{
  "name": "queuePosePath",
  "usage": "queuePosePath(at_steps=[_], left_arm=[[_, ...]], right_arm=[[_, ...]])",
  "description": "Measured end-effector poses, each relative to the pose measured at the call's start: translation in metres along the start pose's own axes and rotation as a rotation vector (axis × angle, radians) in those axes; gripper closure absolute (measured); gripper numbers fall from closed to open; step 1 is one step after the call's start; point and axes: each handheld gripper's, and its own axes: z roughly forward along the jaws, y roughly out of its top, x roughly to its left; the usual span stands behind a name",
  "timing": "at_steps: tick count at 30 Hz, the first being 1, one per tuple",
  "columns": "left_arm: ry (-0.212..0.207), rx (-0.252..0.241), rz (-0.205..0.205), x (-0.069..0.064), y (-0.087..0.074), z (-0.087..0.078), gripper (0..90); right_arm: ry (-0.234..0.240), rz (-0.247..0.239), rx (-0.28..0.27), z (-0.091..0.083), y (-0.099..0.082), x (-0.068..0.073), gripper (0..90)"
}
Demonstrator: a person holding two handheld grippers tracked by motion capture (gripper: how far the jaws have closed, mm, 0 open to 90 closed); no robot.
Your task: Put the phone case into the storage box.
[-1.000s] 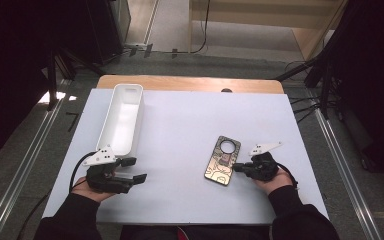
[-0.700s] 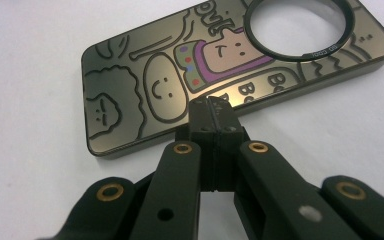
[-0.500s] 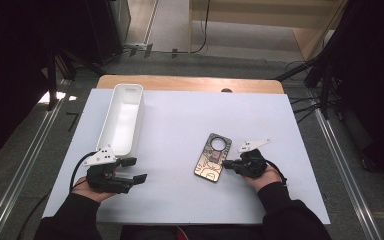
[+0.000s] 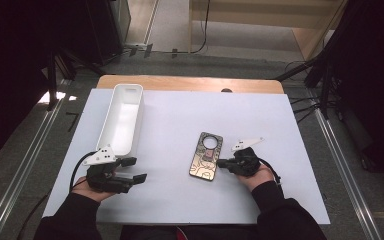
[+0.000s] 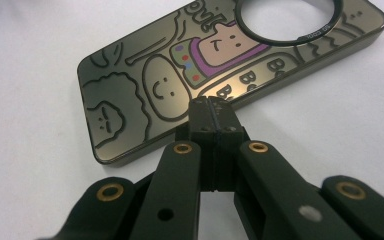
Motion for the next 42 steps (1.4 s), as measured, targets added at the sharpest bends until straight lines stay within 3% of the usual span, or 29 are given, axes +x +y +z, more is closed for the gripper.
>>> queuePosePath(at_steps=[11,12,13,15,17,20,26,32,42], left_arm=[[0.001,-0.002,0.001,0.000,0.000,0.000,26.6],[-0.001,-0.003,-0.002,0.000,0.000,0.000,26.6],[0.000,-0.003,-0.002,0.000,0.000,0.000,26.6],[0.000,-0.003,-0.003,0.000,0.000,0.000,26.5],[0.000,-0.005,-0.003,0.000,0.000,0.000,26.5],[0.000,-0.004,-0.003,0.000,0.000,0.000,26.5],[0.001,-0.004,-0.005,0.000,0.001,0.000,26.5],[0.001,-0.006,-0.005,0.001,0.001,0.000,26.5],[0.000,-0.005,-0.006,0.001,0.001,0.000,26.5]], right_arm=[[-0.002,0.003,-0.043,-0.009,0.000,0.001,82.6],[-0.010,0.001,-0.066,-0.014,0.001,0.001,73.4],[-0.010,0.001,-0.066,-0.014,0.001,0.001,73.4],[0.009,0.010,-0.086,-0.021,0.002,0.001,59.3],[0.015,0.014,-0.089,-0.023,0.002,0.001,56.7],[0.053,0.030,-0.131,-0.037,0.000,0.001,43.4],[0.043,0.027,-0.191,-0.057,-0.007,0.003,32.5],[0.040,0.039,-0.208,-0.070,-0.015,0.006,25.8],[0.034,0.044,-0.235,-0.087,-0.030,0.016,25.5]])
